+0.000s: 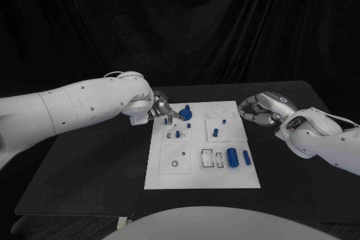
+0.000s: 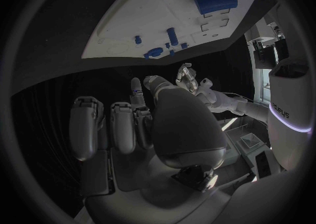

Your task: Assemble the parts on the task board

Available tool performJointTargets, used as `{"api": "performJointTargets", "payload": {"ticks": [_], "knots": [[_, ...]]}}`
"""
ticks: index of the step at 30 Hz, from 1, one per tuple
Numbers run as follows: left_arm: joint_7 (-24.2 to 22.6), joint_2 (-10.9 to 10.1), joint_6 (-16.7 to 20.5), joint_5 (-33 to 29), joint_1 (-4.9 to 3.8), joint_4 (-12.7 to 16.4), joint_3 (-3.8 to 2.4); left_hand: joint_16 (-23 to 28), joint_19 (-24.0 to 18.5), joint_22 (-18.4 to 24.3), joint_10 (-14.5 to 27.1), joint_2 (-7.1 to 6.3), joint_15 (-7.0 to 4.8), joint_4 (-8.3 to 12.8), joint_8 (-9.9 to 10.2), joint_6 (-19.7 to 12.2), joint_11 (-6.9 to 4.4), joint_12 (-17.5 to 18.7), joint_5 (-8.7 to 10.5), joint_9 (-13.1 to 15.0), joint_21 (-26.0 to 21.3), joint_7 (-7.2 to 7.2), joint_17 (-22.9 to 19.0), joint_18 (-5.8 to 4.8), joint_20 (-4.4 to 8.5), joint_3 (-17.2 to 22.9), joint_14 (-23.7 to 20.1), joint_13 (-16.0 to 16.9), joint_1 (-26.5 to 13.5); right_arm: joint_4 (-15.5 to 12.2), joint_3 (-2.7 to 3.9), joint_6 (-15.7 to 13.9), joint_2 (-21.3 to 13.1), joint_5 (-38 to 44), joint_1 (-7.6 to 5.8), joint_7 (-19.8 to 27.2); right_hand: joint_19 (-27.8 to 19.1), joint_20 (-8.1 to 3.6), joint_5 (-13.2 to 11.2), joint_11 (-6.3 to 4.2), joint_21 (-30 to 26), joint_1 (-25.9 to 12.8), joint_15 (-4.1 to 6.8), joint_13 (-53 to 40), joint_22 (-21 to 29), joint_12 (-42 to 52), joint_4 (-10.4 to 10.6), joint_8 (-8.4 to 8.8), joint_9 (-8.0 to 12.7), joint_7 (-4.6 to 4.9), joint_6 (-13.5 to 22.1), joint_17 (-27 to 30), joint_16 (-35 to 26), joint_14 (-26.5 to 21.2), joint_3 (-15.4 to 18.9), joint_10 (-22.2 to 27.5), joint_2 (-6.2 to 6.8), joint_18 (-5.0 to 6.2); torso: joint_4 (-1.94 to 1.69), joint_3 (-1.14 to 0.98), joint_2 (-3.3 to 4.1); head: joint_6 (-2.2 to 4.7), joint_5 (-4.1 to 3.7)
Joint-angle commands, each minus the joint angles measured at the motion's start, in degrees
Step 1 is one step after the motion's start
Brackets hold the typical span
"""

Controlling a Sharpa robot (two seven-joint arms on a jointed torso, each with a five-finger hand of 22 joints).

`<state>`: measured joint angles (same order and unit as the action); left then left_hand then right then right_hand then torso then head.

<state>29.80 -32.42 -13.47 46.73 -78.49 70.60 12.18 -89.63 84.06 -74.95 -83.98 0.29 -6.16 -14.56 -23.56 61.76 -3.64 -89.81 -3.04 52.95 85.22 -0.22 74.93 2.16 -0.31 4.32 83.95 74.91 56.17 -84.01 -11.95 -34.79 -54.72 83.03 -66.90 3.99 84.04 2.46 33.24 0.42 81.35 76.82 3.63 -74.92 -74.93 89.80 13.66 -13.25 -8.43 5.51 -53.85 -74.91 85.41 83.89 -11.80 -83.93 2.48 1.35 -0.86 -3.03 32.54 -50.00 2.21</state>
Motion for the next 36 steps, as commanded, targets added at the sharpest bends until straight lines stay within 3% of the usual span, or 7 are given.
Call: {"api": "performJointTargets", "payload": {"ticks": [1, 5, 11, 12, 23, 31, 36], "knots": [[-2.0, -0.4, -0.8, -0.3, -1.66, 0.0, -0.08, -0.4, 3.4, -13.4, -6.0, 0.37, -0.26, 0.1, -0.9, -2.0, -0.06, -0.2, 0.29, 2.0, -0.2, -0.03, 15.1, -0.89, 0.24, -0.8, 6.0, 15.1, 1.8, -0.5, 0.04, -1.1, -0.2, 0.1, 0.13, 0.5, 2.4, 0.49, 0.4, 0.23, 0.2, 0.5, -0.39, -15.1, -12.2, 0.2, -0.1, 0.29, -0.1, 0.17, -0.2, -5.7, 0.0, 4.3, -0.3, -6.1, -0.03, 0.8, 0.0, 0.0, -0.05, 0.0, -0.09], [-2.6, -0.3, -0.7, -0.3, -2.88, -2.0, -0.08, -0.4, 3.1, -13.3, -6.0, 0.73, 0.09, 0.5, -0.3, -3.9, 0.36, -0.2, 0.23, 2.5, -0.6, -0.51, 15.1, -0.82, 0.01, -1.2, 6.0, 15.1, 3.5, -0.9, 0.04, -1.2, -0.3, 0.1, 0.13, 0.7, 2.4, 0.49, 0.4, 0.23, 0.2, 0.5, -0.38, -15.1, -12.2, 0.2, -0.1, 0.29, -0.1, 0.17, -0.2, -5.7, 0.0, 4.3, -0.3, -6.1, -0.03, 0.8, 0.02, 0.0, -0.01, 0.0, 0.01], [-2.4, 1.1, -2.9, -0.3, -3.13, -6.3, -0.06, -0.4, 2.8, -13.1, -6.0, 1.17, 0.55, 0.7, 0.4, -5.2, 0.86, -0.2, 0.17, 2.7, -1.1, -1.04, 15.1, -0.69, -0.38, -1.7, 6.0, 15.1, 4.7, -1.1, 0.04, -1.3, -0.4, 0.1, 0.13, 0.7, 2.4, 0.48, 0.4, 0.22, 0.2, 0.5, -0.37, -15.1, -12.2, 0.2, -0.1, 0.3, -0.1, 0.17, -0.2, -5.7, 0.0, 4.3, -0.3, -6.1, 0.0, 0.79, 0.08, 0.02, 0.08, 0.0, 0.0], [-2.5, 1.4, -3.3, -0.3, -2.92, -7.2, -0.06, -0.4, 2.7, -13.1, -6.0, 1.28, 0.65, 0.7, 0.6, -5.5, 0.97, -0.2, 0.16, 2.8, -1.2, -1.16, 15.1, -0.66, -0.47, -1.7, 6.0, 15.1, 4.9, -1.1, 0.04, -1.2, -0.3, 0.1, 0.13, 0.7, 2.4, 0.48, 0.4, 0.22, 0.2, 0.5, -0.37, -15.1, -12.2, 0.2, -0.1, 0.3, -0.1, 0.17, -0.2, -5.7, 0.0, 4.3, -0.3, -6.1, 0.0, 0.79, -0.06, 0.01, 0.04, 0.0, -0.13], [-5.2, 3.2, -2.6, 3.5, -0.1, -12.4, -0.04, -0.4, 2.4, -13.0, -6.0, 1.91, 1.26, 1.1, 0.5, -6.8, 1.56, -0.2, -0.24, 3.7, -1.5, -1.72, 15.1, -0.58, -1.08, -2.2, 6.0, 15.1, 6.1, -1.1, 0.04, -1.2, -0.1, 0.1, 0.14, 0.9, 2.4, 0.48, 0.4, 0.22, 0.2, 0.4, -0.37, -15.1, -12.2, 0.2, -0.1, 0.29, -0.1, 0.16, -0.2, -5.8, 0.0, 4.3, -0.3, -6.1, 0.0, 0.81, 0.06, 0.04, 0.16, 0.0, 0.27], [-5.7, 4.8, -2.8, 4.5, 1.78, -16.8, -0.05, -0.4, 2.2, -12.9, -6.0, 2.03, 1.5, 0.0, 0.0, -7.2, 1.77, -0.2, 0.06, 4.6, -1.8, -1.89, 15.1, -0.52, -1.4, -3.4, 6.0, 15.1, 5.0, -1.1, 0.04, -1.1, -0.2, 0.1, 0.14, 0.6, 2.4, 0.48, 0.4, 0.22, 0.2, 0.4, -0.36, -15.1, -12.2, 0.2, -0.1, 0.29, -0.1, 0.15, -0.2, -5.7, 0.0, 4.3, -0.3, -6.1, 0.0, 0.81, -0.16, 0.09, 0.28, 0.0, -0.23], [-6.1, 5.9, -2.7, 4.6, 2.83, -19.3, -0.05, -0.4, 2.2, -12.9, -6.0, 2.02, 1.55, -0.5, -0.1, -7.3, 1.8, -0.2, 0.14, 4.9, -1.8, -1.92, 15.1, -0.5, -1.48, -4.0, 6.0, 15.1, 4.5, -1.0, 0.04, -1.0, -0.2, 0.1, 0.14, 0.4, 2.4, 0.48, 0.4, 0.22, 0.2, 0.4, -0.36, -15.1, -12.2, 0.2, -0.1, 0.29, -0.1, 0.15, -0.2, -5.7, 0.0, 4.3, -0.3, -6.1, 0.0, 0.81, -0.07, 0.05, 0.13, 0.0, -0.06]]}}
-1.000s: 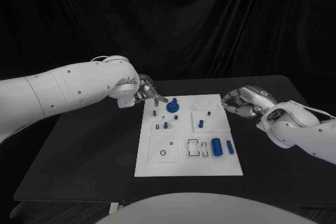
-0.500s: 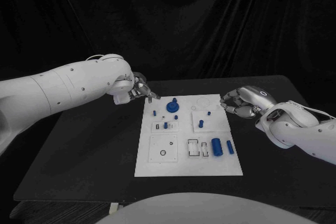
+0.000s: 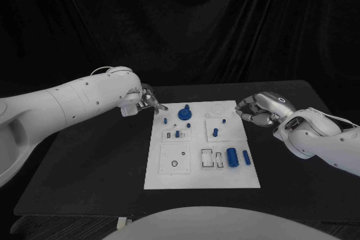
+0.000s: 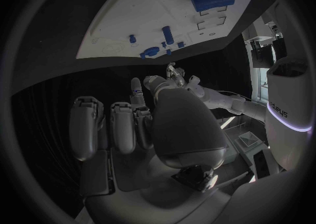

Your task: Assemble the parts on the task board

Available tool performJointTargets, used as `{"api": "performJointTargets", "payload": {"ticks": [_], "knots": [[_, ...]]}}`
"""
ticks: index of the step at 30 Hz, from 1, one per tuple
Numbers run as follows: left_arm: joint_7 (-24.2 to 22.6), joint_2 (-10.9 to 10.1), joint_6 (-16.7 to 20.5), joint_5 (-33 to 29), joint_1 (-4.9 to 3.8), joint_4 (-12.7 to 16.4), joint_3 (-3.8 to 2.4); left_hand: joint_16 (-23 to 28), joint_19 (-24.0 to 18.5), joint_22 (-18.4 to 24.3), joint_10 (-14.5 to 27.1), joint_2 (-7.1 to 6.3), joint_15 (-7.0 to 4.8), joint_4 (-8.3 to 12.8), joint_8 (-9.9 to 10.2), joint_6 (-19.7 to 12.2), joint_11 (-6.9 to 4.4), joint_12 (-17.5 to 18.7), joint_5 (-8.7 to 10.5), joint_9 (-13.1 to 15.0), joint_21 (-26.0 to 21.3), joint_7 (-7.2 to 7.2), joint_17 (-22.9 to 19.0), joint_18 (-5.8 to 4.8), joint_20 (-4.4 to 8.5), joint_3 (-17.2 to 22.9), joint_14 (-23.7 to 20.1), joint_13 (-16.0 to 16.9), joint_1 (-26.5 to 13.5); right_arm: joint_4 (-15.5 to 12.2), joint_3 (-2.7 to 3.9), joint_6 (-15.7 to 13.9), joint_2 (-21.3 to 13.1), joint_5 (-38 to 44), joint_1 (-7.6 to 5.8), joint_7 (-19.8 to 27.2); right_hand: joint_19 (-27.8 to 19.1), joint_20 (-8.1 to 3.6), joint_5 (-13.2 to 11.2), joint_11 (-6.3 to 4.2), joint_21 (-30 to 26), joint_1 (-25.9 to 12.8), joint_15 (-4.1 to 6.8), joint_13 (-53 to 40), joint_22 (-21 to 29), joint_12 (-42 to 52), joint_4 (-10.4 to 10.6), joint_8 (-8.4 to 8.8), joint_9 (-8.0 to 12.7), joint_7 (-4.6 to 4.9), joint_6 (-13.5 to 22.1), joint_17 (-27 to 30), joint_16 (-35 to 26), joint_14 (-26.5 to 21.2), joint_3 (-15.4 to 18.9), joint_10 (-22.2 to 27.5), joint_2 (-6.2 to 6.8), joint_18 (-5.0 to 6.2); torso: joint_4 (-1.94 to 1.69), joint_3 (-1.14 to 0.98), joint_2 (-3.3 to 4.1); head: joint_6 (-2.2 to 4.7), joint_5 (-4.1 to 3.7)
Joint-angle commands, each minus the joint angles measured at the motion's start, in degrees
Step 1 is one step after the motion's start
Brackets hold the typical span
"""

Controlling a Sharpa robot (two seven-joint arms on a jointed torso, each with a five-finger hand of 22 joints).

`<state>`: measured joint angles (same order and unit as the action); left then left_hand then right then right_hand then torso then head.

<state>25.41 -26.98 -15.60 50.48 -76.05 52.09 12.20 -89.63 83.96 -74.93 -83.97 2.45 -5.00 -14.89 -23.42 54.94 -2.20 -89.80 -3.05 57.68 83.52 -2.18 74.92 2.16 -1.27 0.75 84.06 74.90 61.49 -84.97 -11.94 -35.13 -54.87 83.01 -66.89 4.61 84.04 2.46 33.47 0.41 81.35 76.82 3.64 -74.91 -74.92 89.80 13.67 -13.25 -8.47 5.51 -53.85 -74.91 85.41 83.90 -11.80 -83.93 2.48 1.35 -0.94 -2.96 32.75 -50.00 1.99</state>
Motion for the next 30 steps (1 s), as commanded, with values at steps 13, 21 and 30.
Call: {"api": "performJointTargets", "payload": {"ticks": [13, 21, 30], "knots": [[-2.6, 1.7, -0.7, 0.9, 1.47, -2.4, -0.07, -0.4, 1.8, -12.7, -6.0, -0.03, 0.61, -0.7, 0.2, -1.6, 0.63, -0.2, 0.16, 0.4, -0.7, -0.27, 15.1, -0.35, -0.71, -1.3, 5.9, 15.1, -1.1, 0.2, 0.04, -0.6, 0.1, -0.2, 0.16, -0.1, 2.4, 0.47, 0.3, 0.24, 0.2, 0.4, -0.36, -15.1, -12.2, 0.2, -0.1, 0.3, -0.1, 0.15, -0.2, -5.7, 0.0, 4.3, -0.3, -6.1, 0.01, 0.81, 0.0, -0.03, -0.06, 0.0, -0.22], [-3.9, 2.5, -0.4, 0.9, 2.35, -3.7, -0.07, -0.4, -0.3, -11.7, -5.9, 0.61, 1.51, -1.3, 1.8, -3.0, 1.52, -0.1, 0.2, 0.1, -3.6, -1.13, 15.1, 0.32, -1.45, -2.9, 5.9, 15.0, -1.1, 0.1, 0.04, -0.6, 0.0, -0.3, 0.19, -0.1, 2.4, 0.47, 0.3, 0.24, 0.2, 0.4, -0.36, -15.1, -12.2, 0.2, -0.1, 0.3, -0.1, 0.15, -0.2, -5.7, 0.0, 4.3, -0.3, -6.1, 0.01, 0.81, -0.04, 0.01, -0.02, 0.0, -0.4], [-4.2, 3.2, -0.9, 0.9, 2.82, -4.5, -0.07, -0.4, -0.4, -11.7, -5.8, 0.74, 1.62, -1.3, 1.9, -2.9, 1.62, 0.0, 0.18, 0.1, -3.7, -1.2, 15.1, 0.36, -1.58, -3.0, 5.9, 14.9, -1.0, 0.1, 0.04, -0.6, 0.0, -0.3, 0.2, -0.1, 2.4, 0.47, 0.3, 0.24, 0.2, 0.4, -0.36, -15.1, -12.2, 0.2, -0.1, 0.3, -0.1, 0.15, -0.2, -5.7, 0.0, 4.3, -0.3, -6.1, 0.01, 0.81, 0.02, -0.04, -0.07, 0.0, -0.22]]}}
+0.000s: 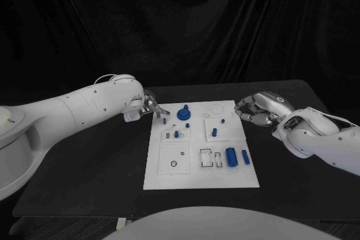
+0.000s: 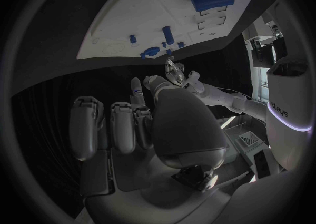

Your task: Assemble the parts on the task board

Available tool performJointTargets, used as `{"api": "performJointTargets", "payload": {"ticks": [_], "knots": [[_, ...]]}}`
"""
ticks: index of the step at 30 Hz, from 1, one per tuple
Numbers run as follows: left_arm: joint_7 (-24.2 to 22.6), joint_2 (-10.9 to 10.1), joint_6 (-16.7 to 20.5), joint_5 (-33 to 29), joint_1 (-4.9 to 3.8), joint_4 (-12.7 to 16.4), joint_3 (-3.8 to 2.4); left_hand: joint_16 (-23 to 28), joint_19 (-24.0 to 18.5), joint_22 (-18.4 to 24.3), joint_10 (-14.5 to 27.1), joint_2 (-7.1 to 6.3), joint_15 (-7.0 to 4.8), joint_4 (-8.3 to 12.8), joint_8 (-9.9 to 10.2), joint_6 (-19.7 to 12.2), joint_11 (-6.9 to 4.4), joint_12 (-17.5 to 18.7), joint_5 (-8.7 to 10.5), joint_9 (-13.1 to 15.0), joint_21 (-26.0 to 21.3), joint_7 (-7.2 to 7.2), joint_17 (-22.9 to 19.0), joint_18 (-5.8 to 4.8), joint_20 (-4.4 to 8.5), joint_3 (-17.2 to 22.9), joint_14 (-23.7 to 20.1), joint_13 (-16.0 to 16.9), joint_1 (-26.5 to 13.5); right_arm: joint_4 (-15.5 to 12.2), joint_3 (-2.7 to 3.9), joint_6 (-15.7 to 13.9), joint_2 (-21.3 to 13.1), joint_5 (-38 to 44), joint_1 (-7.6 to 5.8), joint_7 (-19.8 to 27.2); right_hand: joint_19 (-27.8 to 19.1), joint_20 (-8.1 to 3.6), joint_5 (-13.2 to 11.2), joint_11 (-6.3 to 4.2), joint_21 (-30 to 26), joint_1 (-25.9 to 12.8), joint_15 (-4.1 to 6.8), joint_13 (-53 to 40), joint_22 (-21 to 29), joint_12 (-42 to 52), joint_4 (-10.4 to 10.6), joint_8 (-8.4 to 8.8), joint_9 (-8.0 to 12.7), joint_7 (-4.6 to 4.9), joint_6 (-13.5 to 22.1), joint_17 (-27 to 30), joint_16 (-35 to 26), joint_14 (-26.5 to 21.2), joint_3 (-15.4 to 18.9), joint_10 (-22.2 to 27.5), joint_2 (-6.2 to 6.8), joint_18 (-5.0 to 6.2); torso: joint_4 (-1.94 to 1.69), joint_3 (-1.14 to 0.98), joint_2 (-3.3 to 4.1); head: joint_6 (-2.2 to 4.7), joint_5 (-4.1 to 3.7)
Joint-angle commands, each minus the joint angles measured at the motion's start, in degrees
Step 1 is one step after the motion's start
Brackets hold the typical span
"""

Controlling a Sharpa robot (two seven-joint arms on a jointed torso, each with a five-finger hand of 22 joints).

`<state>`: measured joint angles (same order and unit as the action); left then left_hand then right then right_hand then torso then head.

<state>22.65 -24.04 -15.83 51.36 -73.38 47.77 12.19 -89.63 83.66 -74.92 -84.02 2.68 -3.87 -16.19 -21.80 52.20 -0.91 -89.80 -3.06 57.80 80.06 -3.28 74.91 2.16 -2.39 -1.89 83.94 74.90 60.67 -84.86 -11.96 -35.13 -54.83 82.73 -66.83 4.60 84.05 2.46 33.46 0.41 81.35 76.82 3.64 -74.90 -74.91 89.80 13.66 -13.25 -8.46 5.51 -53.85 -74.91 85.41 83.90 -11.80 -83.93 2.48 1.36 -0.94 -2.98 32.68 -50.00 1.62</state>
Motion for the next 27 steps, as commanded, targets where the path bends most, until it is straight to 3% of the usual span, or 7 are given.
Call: {"api": "performJointTargets", "payload": {"ticks": [1, 19, 25, 27], "knots": [[-1.4, 0.3, -0.8, 0.0, 0.21, -0.4, -0.07, -0.4, -0.1, -11.7, -5.8, 0.56, 0.51, 0.1, 0.3, -0.2, 0.34, 0.0, 0.17, -0.1, -0.3, -0.11, 15.1, 0.36, -0.48, -0.4, 6.1, 14.9, -0.1, -0.1, 0.05, -0.6, 0.0, 0.0, 0.15, -0.1, 2.4, 0.47, 0.3, 0.25, 0.2, 0.4, -0.36, -15.1, -12.2, 0.2, -0.1, 0.3, -0.1, 0.15, -0.2, -5.7, 0.0, 4.3, -0.3, -6.1, 0.01, 0.81, 0.04, -0.01, 0.0, 0.0, 0.17], [-1.3, 1.5, -1.8, 0.0, 0.96, -1.9, -0.07, -0.4, -0.4, -11.7, -5.8, 1.41, 0.88, 1.0, 1.2, -0.7, 0.68, 0.0, -0.5, -0.2, -0.4, -0.44, 15.1, 0.42, -0.91, -0.1, 6.1, 14.9, 1.5, -0.1, 0.05, -0.6, 0.0, 0.0, 0.21, -0.1, 2.4, 0.47, 0.3, 0.26, 0.2, 0.4, -0.37, -15.1, -12.2, 0.2, -0.2, 0.31, -0.1, 0.15, -0.2, -5.7, 0.0, 4.3, -0.3, -6.1, 0.03, 0.81, 0.0, -0.01, 0.01, 0.0, 0.15], [-1.0, 1.8, -2.6, 0.0, 1.1, -2.5, -0.07, -0.4, -0.5, -11.6, -5.8, 1.73, 0.97, 1.7, 1.5, -0.6, 0.75, 0.0, -1.99, -0.2, -0.5, -0.48, 15.1, 0.45, -1.07, 0.2, 6.1, 14.9, 2.5, -0.2, 0.05, -0.6, 0.0, 0.0, 0.23, -0.1, 2.4, 0.47, 0.3, 0.26, 0.2, 0.4, -0.37, -15.1, -12.2, 0.2, -0.2, 0.31, -0.1, 0.15, -0.2, -5.7, 0.0, 4.3, -0.3, -6.1, 0.03, 0.81, 0.01, -0.01, -0.01, 0.0, 0.02], [-1.0, 1.8, -2.8, 0.0, 1.13, -2.5, -0.07, -0.4, -0.6, -11.6, -5.7, 1.95, 1.03, 2.3, 2.0, -1.0, 0.82, 0.1, -3.33, -0.4, -0.5, -0.6, 15.1, 0.48, -1.16, 0.4, 6.1, 14.8, 3.2, -0.2, 0.05, -0.6, 0.0, 0.0, 0.23, -0.1, 2.4, 0.47, 0.3, 0.26, 0.2, 0.4, -0.37, -15.1, -12.2, 0.2, -0.2, 0.31, -0.1, 0.15, -0.2, -5.7, 0.0, 4.3, -0.3, -6.1, 0.03, 0.81, 0.03, 0.0, -0.01, 0.0, -0.04]]}}
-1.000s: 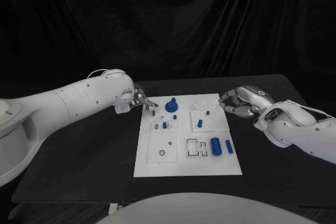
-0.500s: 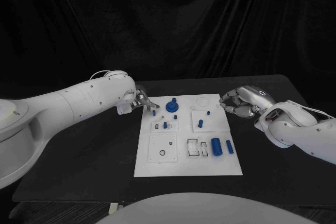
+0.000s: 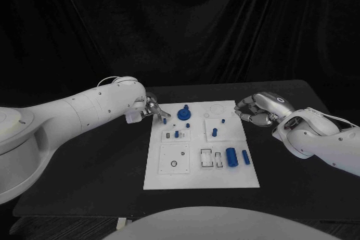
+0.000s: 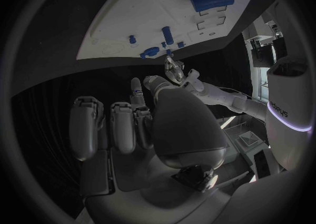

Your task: Assemble the parts on the task board

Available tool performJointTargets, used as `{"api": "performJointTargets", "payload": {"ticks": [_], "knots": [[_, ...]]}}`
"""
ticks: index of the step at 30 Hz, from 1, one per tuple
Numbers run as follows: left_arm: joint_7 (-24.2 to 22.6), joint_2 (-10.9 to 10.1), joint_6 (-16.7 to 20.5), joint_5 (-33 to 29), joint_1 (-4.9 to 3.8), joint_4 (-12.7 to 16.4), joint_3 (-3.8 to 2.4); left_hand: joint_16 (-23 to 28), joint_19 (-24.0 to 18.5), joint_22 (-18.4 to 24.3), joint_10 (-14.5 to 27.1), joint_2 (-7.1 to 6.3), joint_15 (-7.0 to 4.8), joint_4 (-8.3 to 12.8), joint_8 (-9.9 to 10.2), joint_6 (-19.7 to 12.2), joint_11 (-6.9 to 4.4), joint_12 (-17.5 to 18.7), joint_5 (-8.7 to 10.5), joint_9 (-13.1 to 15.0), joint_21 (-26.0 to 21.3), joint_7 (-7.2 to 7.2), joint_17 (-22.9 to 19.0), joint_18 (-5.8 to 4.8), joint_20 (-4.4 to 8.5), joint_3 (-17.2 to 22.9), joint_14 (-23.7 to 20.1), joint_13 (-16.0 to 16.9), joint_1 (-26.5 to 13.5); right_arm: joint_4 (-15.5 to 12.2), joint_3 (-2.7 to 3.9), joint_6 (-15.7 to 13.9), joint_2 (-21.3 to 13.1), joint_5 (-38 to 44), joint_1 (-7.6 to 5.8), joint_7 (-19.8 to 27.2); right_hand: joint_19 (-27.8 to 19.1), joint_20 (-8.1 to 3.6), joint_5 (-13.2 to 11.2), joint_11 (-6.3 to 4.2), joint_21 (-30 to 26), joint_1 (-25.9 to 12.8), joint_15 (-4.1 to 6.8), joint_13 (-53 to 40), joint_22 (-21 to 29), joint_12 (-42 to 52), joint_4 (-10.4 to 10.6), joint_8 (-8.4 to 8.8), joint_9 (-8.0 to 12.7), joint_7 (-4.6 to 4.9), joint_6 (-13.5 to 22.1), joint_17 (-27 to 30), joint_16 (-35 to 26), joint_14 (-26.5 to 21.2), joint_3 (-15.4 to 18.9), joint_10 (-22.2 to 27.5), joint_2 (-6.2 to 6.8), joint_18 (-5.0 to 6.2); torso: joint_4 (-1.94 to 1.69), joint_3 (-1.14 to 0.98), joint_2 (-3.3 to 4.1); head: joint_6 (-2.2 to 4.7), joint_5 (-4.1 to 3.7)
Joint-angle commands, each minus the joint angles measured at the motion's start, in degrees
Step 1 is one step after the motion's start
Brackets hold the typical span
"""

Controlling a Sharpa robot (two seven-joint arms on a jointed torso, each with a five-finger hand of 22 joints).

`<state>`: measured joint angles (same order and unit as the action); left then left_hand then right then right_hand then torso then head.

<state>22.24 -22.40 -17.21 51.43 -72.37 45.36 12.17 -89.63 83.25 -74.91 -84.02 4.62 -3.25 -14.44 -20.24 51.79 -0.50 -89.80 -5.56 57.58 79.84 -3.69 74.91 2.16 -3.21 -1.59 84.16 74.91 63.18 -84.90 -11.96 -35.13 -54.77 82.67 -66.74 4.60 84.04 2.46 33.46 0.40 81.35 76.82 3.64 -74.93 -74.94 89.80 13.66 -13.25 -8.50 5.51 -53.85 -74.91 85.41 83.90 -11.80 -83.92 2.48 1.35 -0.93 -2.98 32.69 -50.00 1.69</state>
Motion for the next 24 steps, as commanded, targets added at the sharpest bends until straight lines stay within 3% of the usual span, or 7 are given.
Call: {"api": "performJointTargets", "payload": {"ticks": [1, 24], "knots": [[-0.6, 0.2, -1.5, -0.1, 0.14, -0.2, -0.05, -0.4, -0.2, -11.6, -5.7, 0.03, 0.42, 0.6, 0.6, -0.7, 0.44, 0.1, -0.99, -0.2, -0.3, -0.23, 15.1, 0.48, -0.35, 0.2, 5.8, 14.8, 0.8, -0.2, 0.05, -0.6, -0.1, 0.1, 0.14, -0.1, 2.4, 0.48, 0.3, 0.26, 0.2, 0.4, -0.37, -15.1, -12.2, 0.2, -0.2, 0.31, -0.1, 0.15, -0.2, -5.7, 0.0, 4.3, -0.3, -6.1, 0.03, 0.81, 0.02, 0.0, -0.01, 0.0, -0.18], [-0.9, 0.8, -3.0, -0.1, 0.24, -0.7, -0.06, -0.4, -0.5, -11.5, -5.6, 0.53, 0.57, 1.0, 2.0, -1.6, 0.58, 0.2, -1.96, -0.8, -0.5, -0.56, 15.1, 0.55, -0.5, 0.5, 5.8, 14.7, 1.2, -0.3, 0.05, -0.5, -0.3, 0.1, 0.15, -0.4, 2.4, 0.48, 0.3, 0.26, 0.2, 0.4, -0.37, -15.1, -12.2, 0.2, -0.2, 0.31, -0.1, 0.15, -0.2, -5.7, 0.0, 4.3, -0.3, -6.1, 0.03, 0.81, 0.0, -0.01, -0.02, 0.0, -0.63]]}}
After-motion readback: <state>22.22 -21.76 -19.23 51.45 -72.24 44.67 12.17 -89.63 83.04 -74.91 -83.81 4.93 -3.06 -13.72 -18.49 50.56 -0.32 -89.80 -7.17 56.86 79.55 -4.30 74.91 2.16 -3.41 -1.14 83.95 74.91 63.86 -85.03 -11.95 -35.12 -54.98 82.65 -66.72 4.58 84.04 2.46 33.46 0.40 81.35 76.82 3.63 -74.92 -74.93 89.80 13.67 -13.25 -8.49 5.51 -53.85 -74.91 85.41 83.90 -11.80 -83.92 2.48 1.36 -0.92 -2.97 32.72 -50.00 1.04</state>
